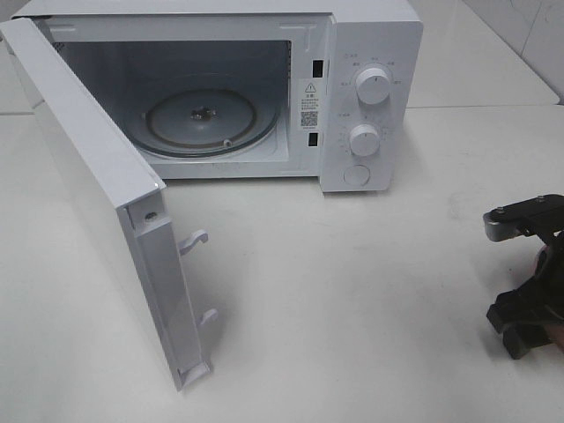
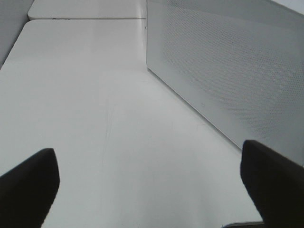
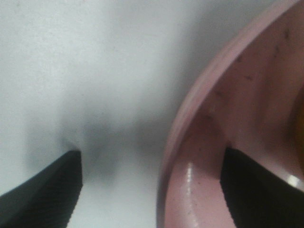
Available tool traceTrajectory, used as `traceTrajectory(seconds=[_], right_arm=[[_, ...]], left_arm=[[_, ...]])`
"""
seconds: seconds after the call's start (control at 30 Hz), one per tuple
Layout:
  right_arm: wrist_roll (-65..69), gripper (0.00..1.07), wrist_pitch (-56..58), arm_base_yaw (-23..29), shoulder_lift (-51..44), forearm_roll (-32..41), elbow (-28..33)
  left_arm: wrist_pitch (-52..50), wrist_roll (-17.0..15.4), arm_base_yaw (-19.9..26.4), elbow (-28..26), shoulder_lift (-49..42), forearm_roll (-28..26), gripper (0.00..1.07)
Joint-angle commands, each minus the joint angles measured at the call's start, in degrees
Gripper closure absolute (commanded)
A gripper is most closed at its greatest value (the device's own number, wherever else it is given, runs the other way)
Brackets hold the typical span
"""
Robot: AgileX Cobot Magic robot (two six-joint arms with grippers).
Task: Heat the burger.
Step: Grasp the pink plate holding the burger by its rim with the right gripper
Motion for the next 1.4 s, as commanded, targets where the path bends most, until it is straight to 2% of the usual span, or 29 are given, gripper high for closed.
traceTrajectory(seconds=[0.03,0.07,0.1,0.13,0.17,0.2,0.23,0.27,0.3,0.37,0.67,0.93,1.4], right_arm=[[1.32,0.45,-1.09,-0.23,1.49,-1.83,0.4],[2.29,0.51,-0.97,-0.23,1.49,-2.52,0.4],[2.52,0.66,-0.92,-0.23,1.49,-2.75,0.4],[2.52,0.66,-0.92,-0.23,1.49,-2.75,0.4],[2.58,0.79,-0.52,-0.23,1.49,-2.86,0.4],[2.58,0.79,-0.52,-0.23,1.49,-2.86,0.4],[2.58,0.87,-0.46,-0.23,1.49,-2.86,0.4],[2.58,0.99,-0.23,-0.23,1.49,-2.86,0.4],[2.58,1.04,-0.17,-0.23,1.49,-2.86,0.4],[2.58,1.07,-0.06,-0.23,1.49,-2.86,0.4],[4.3,1.07,1.95,0.92,1.49,-3.61,0.06],[15.87,1.07,7.91,7.39,0.86,-13.64,-1.15],[21.49,1.07,15.01,10.66,-4.93,-20.11,-1.15]], left_arm=[[-0.74,-0.17,0.17,0.17,-1.03,-0.11,0.1],[-0.74,-0.17,0.17,0.17,-1.03,-0.11,0.1],[-0.74,-0.17,0.17,0.17,-1.03,-0.11,0.1],[-0.74,-0.17,0.17,0.17,-1.03,-0.11,0.1],[-0.74,-0.17,0.17,0.17,-1.03,-0.11,0.1],[-0.74,-0.17,0.17,0.17,-1.03,-0.11,0.1],[-0.74,-0.17,0.17,0.17,-1.03,-0.11,0.1],[-0.74,-0.17,0.17,0.17,-1.03,-0.11,0.1],[-0.74,-0.17,0.17,0.17,-1.03,-0.11,0.1],[-0.74,-0.17,0.17,0.17,-1.03,-0.11,0.1],[-0.74,-0.17,0.17,0.17,-1.03,-0.11,0.1],[-0.74,-0.17,0.17,0.17,-1.03,-0.11,0.1],[-0.74,-0.23,0.17,0.17,-1.03,-0.11,0.1]])
